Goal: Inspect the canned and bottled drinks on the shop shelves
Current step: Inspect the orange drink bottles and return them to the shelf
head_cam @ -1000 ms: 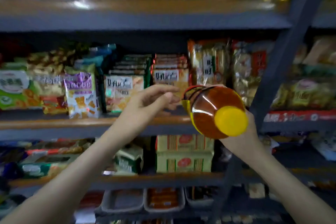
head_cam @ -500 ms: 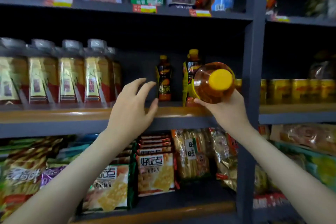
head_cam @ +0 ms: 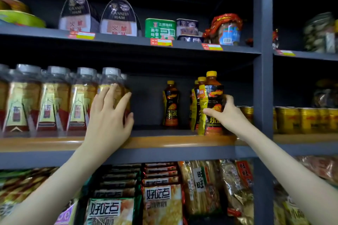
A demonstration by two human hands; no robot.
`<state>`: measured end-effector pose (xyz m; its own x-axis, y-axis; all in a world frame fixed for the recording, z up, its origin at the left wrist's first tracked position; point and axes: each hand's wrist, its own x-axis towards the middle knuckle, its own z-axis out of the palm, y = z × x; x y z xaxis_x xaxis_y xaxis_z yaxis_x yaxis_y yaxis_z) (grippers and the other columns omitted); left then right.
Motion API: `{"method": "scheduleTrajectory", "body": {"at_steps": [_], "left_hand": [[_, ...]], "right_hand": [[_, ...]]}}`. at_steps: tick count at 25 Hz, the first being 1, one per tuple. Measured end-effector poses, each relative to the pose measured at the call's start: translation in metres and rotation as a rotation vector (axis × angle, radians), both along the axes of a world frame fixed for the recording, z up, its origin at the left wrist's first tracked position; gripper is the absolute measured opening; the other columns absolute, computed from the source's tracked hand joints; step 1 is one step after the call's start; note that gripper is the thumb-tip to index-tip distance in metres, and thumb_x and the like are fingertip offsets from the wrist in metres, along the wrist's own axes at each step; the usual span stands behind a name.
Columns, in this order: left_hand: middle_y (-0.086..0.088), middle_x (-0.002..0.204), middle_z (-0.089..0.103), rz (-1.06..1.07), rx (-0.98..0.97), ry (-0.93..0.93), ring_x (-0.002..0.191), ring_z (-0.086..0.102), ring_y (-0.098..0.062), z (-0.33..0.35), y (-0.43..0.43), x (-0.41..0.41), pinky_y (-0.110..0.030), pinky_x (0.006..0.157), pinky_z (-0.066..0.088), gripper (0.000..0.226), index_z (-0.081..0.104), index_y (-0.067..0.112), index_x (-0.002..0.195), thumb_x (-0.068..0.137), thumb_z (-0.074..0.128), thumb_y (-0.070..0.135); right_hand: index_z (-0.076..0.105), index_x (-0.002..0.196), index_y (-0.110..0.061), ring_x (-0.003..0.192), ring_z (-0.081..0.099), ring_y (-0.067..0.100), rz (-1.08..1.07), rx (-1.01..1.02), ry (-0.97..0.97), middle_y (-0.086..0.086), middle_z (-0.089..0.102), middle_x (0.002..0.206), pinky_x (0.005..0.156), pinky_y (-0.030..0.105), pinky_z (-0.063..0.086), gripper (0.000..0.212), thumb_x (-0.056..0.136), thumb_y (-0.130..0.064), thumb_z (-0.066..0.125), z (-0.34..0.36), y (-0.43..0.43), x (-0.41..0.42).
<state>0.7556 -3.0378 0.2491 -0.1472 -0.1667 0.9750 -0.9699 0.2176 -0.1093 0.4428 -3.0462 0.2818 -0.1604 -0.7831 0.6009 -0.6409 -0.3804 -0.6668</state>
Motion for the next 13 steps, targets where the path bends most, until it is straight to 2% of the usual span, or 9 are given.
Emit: {"method": "scheduleTrajectory", "body": {"at_steps": [3, 4, 5, 6, 7, 8, 10, 13], "left_hand": [[-0.03, 0.14, 0.044, -0.003, -0.022, -0.039, 0.125, 0.039, -0.047, 0.002, -0.004, 0.009, -0.057, 0.103, 0.038, 0.056, 0.058, 0.002, 0.13, 0.087, 0.04, 0.034], [-0.03, 0.14, 0.043, 0.0, -0.031, -0.05, 0.124, 0.039, -0.047, 0.004, -0.005, 0.013, -0.058, 0.102, 0.037, 0.057, 0.057, 0.003, 0.13, 0.087, 0.04, 0.036], [-0.03, 0.142, 0.042, 0.014, -0.036, -0.055, 0.125, 0.038, -0.047, 0.006, -0.005, 0.018, -0.058, 0.104, 0.036, 0.059, 0.056, 0.004, 0.132, 0.087, 0.04, 0.038], [-0.029, 0.143, 0.04, 0.034, -0.036, -0.052, 0.128, 0.036, -0.047, 0.01, -0.005, 0.025, -0.059, 0.106, 0.032, 0.062, 0.055, 0.005, 0.133, 0.086, 0.041, 0.042], [-0.028, 0.145, 0.038, 0.058, -0.036, -0.052, 0.131, 0.033, -0.046, 0.016, -0.006, 0.031, -0.059, 0.109, 0.026, 0.064, 0.054, 0.008, 0.136, 0.085, 0.041, 0.046], [-0.027, 0.148, 0.035, 0.078, -0.026, -0.058, 0.135, 0.03, -0.045, 0.021, -0.007, 0.037, -0.06, 0.111, 0.019, 0.067, 0.052, 0.012, 0.138, 0.084, 0.041, 0.05], [-0.024, 0.152, 0.03, 0.099, 0.007, -0.094, 0.141, 0.023, -0.042, 0.03, -0.012, 0.047, -0.062, 0.112, 0.011, 0.072, 0.046, 0.02, 0.144, 0.083, 0.039, 0.058], [-0.019, 0.156, 0.025, 0.106, 0.037, -0.106, 0.144, 0.019, -0.04, 0.03, -0.02, 0.058, -0.066, 0.111, 0.009, 0.075, 0.033, 0.029, 0.15, 0.084, 0.035, 0.064]], "right_hand": [[-0.006, 0.151, -0.025, 0.103, 0.059, 0.026, -0.017, 0.008, 0.084, 0.014, 0.046, 0.142, 0.088, 0.037, 0.048, 0.098, 0.087, -0.041, 0.066, 0.0, 0.002, 0.009], [-0.015, 0.15, -0.028, 0.111, 0.057, 0.028, -0.072, -0.041, 0.161, 0.017, 0.037, 0.149, 0.094, 0.041, 0.046, 0.103, 0.088, -0.039, 0.066, -0.001, 0.003, 0.015], [-0.022, 0.148, -0.032, 0.129, 0.046, 0.033, -0.174, -0.131, 0.276, 0.018, 0.021, 0.156, 0.105, 0.046, 0.038, 0.107, 0.087, -0.04, 0.066, -0.001, 0.005, 0.023], [-0.025, 0.146, -0.034, 0.143, 0.025, 0.034, -0.279, -0.248, 0.402, 0.017, 0.005, 0.16, 0.113, 0.051, 0.024, 0.108, 0.087, -0.042, 0.065, -0.001, 0.005, 0.035], [-0.026, 0.146, -0.035, 0.147, 0.006, 0.032, -0.332, -0.361, 0.519, 0.014, -0.005, 0.161, 0.116, 0.054, 0.012, 0.107, 0.088, -0.044, 0.063, 0.001, 0.006, 0.051], [-0.025, 0.146, -0.035, 0.148, -0.005, 0.029, -0.332, -0.429, 0.62, 0.011, -0.011, 0.16, 0.116, 0.055, 0.003, 0.105, 0.088, -0.046, 0.061, 0.005, 0.004, 0.068], [-0.026, 0.146, -0.035, 0.147, -0.012, 0.029, -0.319, -0.421, 0.8, 0.008, -0.018, 0.159, 0.113, 0.054, -0.009, 0.104, 0.089, -0.049, 0.059, 0.014, -0.012, 0.1], [-0.027, 0.146, -0.034, 0.145, -0.021, 0.029, -0.324, -0.353, 1.093, 0.008, -0.028, 0.156, 0.115, 0.049, -0.011, 0.107, 0.088, -0.038, 0.063, 0.033, -0.05, 0.133]]}}
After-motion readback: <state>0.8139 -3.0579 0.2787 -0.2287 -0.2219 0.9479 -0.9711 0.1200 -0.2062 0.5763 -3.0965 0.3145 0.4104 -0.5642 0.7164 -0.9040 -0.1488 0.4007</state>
